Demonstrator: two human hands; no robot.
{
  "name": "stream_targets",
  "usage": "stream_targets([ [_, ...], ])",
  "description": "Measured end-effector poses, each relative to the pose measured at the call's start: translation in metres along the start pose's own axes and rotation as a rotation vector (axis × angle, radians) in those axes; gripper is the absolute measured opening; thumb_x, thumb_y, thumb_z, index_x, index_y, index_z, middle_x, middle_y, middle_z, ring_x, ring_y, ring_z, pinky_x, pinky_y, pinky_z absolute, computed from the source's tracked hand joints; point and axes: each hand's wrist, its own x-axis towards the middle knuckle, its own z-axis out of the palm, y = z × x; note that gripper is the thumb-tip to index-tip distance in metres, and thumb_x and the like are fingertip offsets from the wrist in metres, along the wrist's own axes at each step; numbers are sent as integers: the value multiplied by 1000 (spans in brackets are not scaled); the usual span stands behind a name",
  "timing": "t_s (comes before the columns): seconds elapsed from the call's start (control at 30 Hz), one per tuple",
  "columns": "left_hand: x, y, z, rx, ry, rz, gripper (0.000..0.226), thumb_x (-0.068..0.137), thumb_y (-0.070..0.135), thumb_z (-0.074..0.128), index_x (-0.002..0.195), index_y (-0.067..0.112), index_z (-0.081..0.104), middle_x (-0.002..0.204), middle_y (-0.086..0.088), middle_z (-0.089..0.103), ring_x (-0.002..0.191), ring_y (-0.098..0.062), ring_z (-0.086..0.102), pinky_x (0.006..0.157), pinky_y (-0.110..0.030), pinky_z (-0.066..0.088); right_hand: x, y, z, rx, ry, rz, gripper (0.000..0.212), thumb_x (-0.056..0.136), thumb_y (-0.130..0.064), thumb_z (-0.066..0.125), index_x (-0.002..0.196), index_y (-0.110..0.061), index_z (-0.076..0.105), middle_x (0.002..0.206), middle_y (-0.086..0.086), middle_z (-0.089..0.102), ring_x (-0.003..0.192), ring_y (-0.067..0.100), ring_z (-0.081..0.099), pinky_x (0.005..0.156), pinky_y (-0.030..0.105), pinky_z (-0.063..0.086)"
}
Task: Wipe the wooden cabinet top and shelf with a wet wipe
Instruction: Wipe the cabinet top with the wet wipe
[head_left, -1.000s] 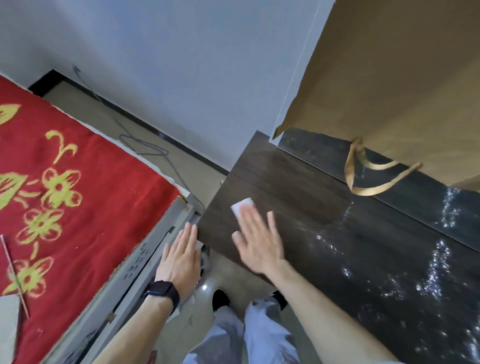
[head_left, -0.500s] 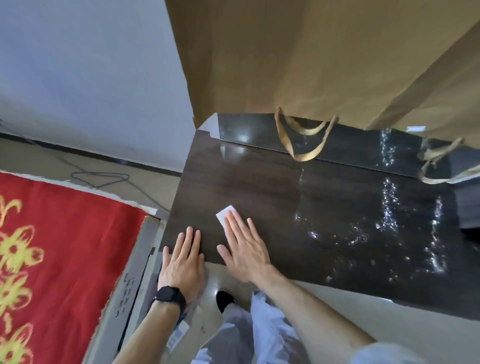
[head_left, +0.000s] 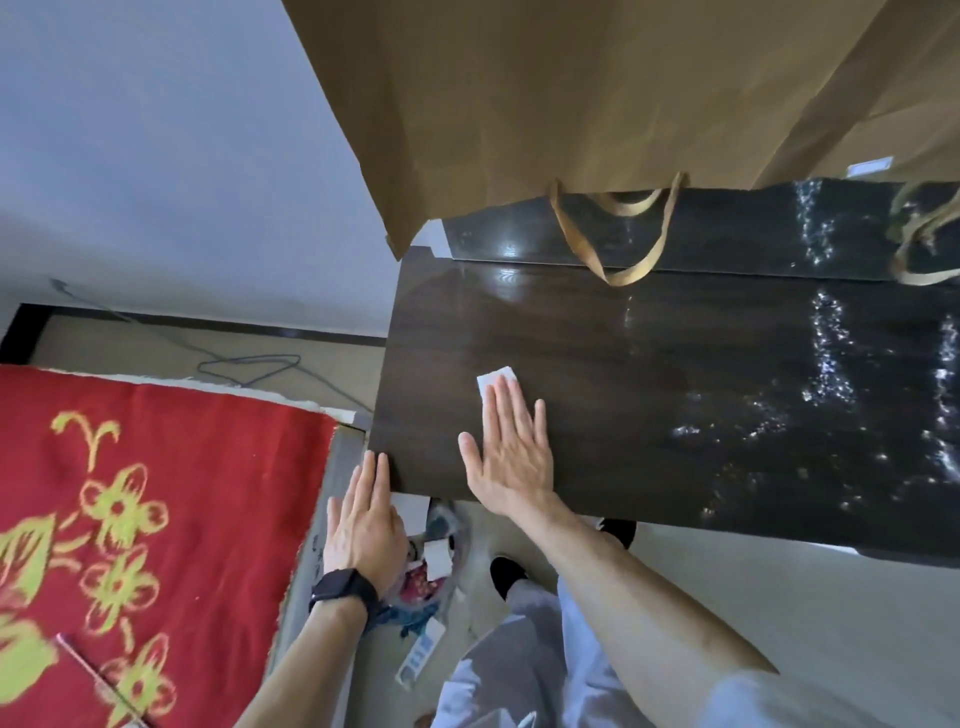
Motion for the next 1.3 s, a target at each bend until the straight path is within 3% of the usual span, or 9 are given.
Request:
stream_targets([
  [0.2,-4,-26,4,11,-5,15,71,98,9,40,160,18,8,167,4,2,154,-13,2,124,-44,10,0,-44,9,-119,-174,-451,71,101,-50,18,157,-11,-3,165,4,-11,151,18,-18,122,50,1],
  [0.33,1,-21,8,58,23,64,76,95,7,43,160,17,7,167,4,-1,154,-14,0,124,-45,10,-37,-46,22,-93,-172,-513,67,103,-49,20,158,-15,4,167,-1,-1,151,13,-13,123,49,3],
  [0.43,3,-2,11,96,23,179,77,94,11,47,160,18,9,167,2,2,154,-19,4,124,-48,15,-65,-9,18,-21,-97,-350,64,103,-47,25,158,-17,9,167,-3,1,152,11,-5,121,50,12],
  [0.57,5,38,18,141,-40,328,67,100,25,40,160,21,10,167,3,2,155,-21,5,123,-49,14,-82,82,-6,-59,35,156,64,103,-47,21,158,-16,11,167,-1,5,153,13,1,122,50,8],
  [0.7,1,68,25,149,-63,260,64,103,34,32,160,23,9,168,2,-1,155,-23,-1,123,-50,10,-71,142,-30,8,100,579,72,100,-52,16,157,-10,6,166,9,6,153,20,-2,121,56,13],
  [0.77,0,72,26,128,-63,228,62,104,38,29,161,24,8,168,4,-1,155,-22,-2,124,-50,8,-60,120,-26,29,118,600,77,100,-54,16,156,-2,6,164,20,7,153,30,-1,119,58,16],
  [0.93,-4,65,22,143,-139,217,59,106,41,17,159,30,-7,166,10,-18,152,-13,-17,124,-49,7,-59,17,15,-8,50,-15,72,103,-52,20,157,-7,8,166,11,1,153,25,-1,122,51,8],
  [1.03,-4,63,22,156,-135,224,59,106,42,15,157,33,-11,164,12,-21,152,-12,-18,124,-50,8,-62,43,9,-25,40,-143,66,104,-47,22,158,-12,8,167,4,0,153,19,0,119,49,13],
  [1.3,-3,66,32,92,-140,191,61,105,44,16,157,33,-12,164,12,-22,152,-15,-18,123,-56,6,-112,224,-53,-19,57,636,67,101,-48,12,155,-14,-6,166,6,-4,153,20,-6,122,55,5],
])
